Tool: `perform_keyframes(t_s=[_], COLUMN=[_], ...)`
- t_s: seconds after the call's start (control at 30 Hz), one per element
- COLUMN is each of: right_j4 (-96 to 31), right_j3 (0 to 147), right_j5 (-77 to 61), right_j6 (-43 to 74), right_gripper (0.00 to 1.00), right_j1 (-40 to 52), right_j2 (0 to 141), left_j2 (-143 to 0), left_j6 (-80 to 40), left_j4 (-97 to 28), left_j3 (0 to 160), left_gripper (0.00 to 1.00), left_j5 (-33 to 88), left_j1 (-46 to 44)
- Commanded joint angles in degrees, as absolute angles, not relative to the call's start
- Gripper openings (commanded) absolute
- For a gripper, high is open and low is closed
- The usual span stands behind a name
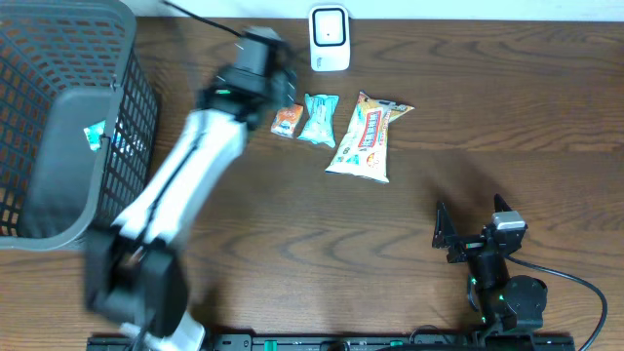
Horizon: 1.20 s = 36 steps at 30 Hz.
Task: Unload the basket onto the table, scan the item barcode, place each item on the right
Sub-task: 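Grasp the orange tissue pack with the left gripper and place it on the table, then grasp the small teal pack in the basket with the left gripper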
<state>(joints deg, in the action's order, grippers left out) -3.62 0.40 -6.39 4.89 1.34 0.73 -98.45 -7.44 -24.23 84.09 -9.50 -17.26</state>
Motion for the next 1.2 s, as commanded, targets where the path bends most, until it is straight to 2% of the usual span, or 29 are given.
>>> perform_keyframes(t_s=[0.0, 0.17, 0.2, 0.27, 0.43, 0.7, 0.9, 1.17], right_j4=[-3.86, -3.86, -3.86, -3.86, -3.86, -3.86, -3.86, -3.86], right_j3=[0.32, 0.32, 0.32, 0.32, 0.32, 0.32, 0.32, 0.32], right_j5=[-6.17, -6.17, -6.17, -6.17, -6.17, -6.17, -6.17, -6.17], right_j6=[3.99, 3.99, 3.99, 3.99, 3.99, 3.99, 3.99, 3.99], right_gripper=[0.99, 0.99, 0.99, 0.99, 0.99, 0.99, 0.99, 0.99], right_j1=[0.84, 0.84, 0.84, 0.84, 0.84, 0.84, 0.84, 0.84], right_j2=[0.49, 0.49, 0.49, 0.49, 0.49, 0.49, 0.49, 0.49], left_j2=[-86.7, -79.42, -79.18, -79.94, -83.31, -92.62, -102.13, -112.68], left_j6=[-7.07, -9.5, -12.64, -16.34, -34.65, -42.68, -50.11, -50.26], left_j4=[-24.8, -26.68, -29.39, -32.27, -37.28, -38.41, -36.32, -28.95], left_j3=[84.75, 84.75, 84.75, 84.75, 84.75, 84.71, 84.71, 84.71], left_gripper=[0.89, 0.89, 0.89, 0.89, 0.9, 0.9, 0.9, 0.89], left_j5=[-10.15, -10.09, -10.09, -10.09, -9.98, -9.37, -0.64, 0.93], left_j1=[-10.39, 4.67, 10.59, 16.34, 26.15, 28.86, 28.86, 26.81])
